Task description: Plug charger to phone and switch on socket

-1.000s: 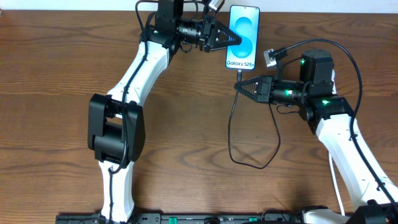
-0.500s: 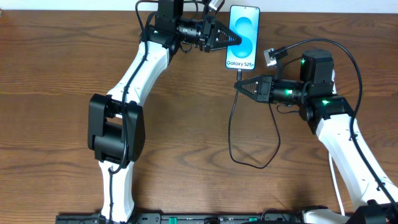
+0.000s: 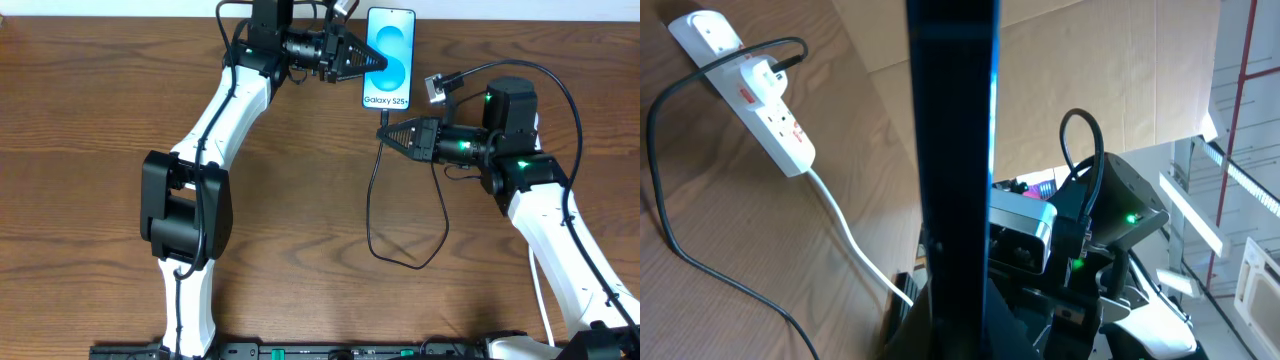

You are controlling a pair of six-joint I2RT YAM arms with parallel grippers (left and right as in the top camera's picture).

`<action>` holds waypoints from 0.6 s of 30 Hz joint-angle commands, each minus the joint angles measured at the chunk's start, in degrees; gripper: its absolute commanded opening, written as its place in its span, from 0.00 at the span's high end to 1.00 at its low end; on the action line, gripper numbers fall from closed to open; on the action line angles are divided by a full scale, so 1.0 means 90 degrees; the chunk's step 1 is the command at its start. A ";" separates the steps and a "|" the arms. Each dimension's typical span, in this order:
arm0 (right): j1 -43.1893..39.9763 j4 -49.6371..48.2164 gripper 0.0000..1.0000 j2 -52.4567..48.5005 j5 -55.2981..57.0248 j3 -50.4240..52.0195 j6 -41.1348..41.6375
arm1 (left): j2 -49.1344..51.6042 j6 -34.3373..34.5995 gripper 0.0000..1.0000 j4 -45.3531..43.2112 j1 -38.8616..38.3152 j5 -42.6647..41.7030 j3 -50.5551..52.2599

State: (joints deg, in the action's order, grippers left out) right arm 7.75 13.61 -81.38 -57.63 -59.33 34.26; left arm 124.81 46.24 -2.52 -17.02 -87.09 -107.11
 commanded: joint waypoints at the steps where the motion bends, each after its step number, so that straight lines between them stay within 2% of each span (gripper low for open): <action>1: 0.0007 -0.0114 0.99 -0.0032 0.0248 -0.0170 0.0100 | -0.0306 -0.0051 0.93 -0.0036 -0.0024 -0.0325 -0.0202; 5: 0.0007 -0.0112 0.99 -0.0032 0.0294 -0.0170 0.0097 | -0.0306 -0.0053 0.93 -0.0017 -0.0024 -0.0325 -0.0202; 6: 0.0007 -0.0107 0.95 -0.0032 0.0291 -0.0170 0.0097 | -0.0306 -0.0053 0.93 -0.0017 -0.0024 -0.0325 -0.0202; 7: 0.0007 -0.0102 0.87 -0.0032 0.0291 -0.0170 0.0095 | -0.0306 -0.0056 0.93 -0.0017 -0.0022 -0.0323 -0.0202; 9: 0.0007 -0.0083 0.60 -0.0032 0.0291 -0.0168 0.0095 | -0.0306 -0.0058 0.93 -0.0019 -0.0022 -0.0318 -0.0202; 11: 0.0007 -0.0073 0.45 -0.0032 0.0291 -0.0168 0.0092 | -0.0306 -0.0056 0.93 -0.0017 -0.0022 -0.0265 -0.0199; 16: 0.0007 0.0002 0.01 -0.0032 0.0296 -0.0168 -0.0005 | -0.0304 -0.0056 0.93 -0.0015 0.0015 0.0194 -0.0097; 18: 0.0007 0.0158 0.01 -0.0032 0.0357 -0.0168 -0.0175 | -0.0296 -0.0061 0.93 -0.0012 0.0019 0.0384 -0.0002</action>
State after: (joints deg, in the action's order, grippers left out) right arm 7.75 14.09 -81.38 -55.05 -59.64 34.83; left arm 124.81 46.30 -2.20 -17.12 -85.52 -107.11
